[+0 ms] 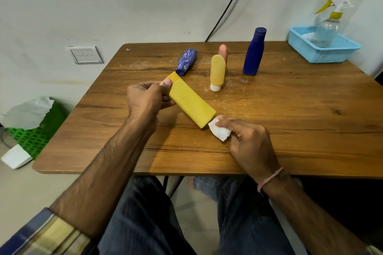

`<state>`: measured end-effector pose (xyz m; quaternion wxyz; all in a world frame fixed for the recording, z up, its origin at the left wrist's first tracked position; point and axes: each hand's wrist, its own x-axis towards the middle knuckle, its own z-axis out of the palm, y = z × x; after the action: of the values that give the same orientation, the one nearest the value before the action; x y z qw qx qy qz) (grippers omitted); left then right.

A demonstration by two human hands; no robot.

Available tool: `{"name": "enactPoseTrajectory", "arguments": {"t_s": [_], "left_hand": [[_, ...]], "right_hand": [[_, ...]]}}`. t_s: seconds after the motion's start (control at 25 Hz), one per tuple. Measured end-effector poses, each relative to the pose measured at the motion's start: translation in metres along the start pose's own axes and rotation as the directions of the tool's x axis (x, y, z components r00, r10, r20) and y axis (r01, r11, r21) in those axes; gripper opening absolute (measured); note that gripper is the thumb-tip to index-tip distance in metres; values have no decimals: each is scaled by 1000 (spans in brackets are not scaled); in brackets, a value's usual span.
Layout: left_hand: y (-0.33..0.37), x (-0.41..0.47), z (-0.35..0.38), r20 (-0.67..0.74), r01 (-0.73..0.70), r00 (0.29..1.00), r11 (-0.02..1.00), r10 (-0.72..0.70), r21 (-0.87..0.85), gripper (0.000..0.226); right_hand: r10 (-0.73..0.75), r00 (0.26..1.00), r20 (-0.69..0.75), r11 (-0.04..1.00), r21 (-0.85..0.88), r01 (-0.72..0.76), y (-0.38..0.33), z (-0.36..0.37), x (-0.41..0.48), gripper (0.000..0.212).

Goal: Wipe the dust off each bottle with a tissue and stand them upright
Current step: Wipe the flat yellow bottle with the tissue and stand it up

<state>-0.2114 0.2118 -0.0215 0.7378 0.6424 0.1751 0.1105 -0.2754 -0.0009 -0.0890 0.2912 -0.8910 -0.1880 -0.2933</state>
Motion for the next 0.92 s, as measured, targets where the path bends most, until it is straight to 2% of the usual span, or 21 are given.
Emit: {"name": "enactPoseTrajectory", "arguments": {"t_s": [0.16,0.28,0.44,0.6,0.76,0.84,0.92], "left_hand": [[3,9,1,21,8,1000,999,-9,36,15],[-4,9,6,10,34,999,998,-35,53,18],[-14,11,10,-45,-7,999,996,11,92,26],[-25,14,8,-118,28,993,991,-13,129,38],[-30,11,4,-163,81,985,990,-62,116,30],[-30,10,3,-139,107,986,992,-98,61,27],[-31,9,1,-106,142,984,990,-142,-15,22]], "right_hand": [[92,987,-129,995,47,-86,-2,0,5,43],[100,993,-61,994,52,-97,-8,12,13,42],[-46,992,119,999,-4,47,-24,26,5,45],[-204,971,128,977,-34,210,-37,25,-6,43],[-326,927,185,945,67,320,-41,29,-13,43],[-305,940,154,951,106,291,-36,28,-15,44],[-131,991,40,980,155,123,-35,27,-11,44]]}}
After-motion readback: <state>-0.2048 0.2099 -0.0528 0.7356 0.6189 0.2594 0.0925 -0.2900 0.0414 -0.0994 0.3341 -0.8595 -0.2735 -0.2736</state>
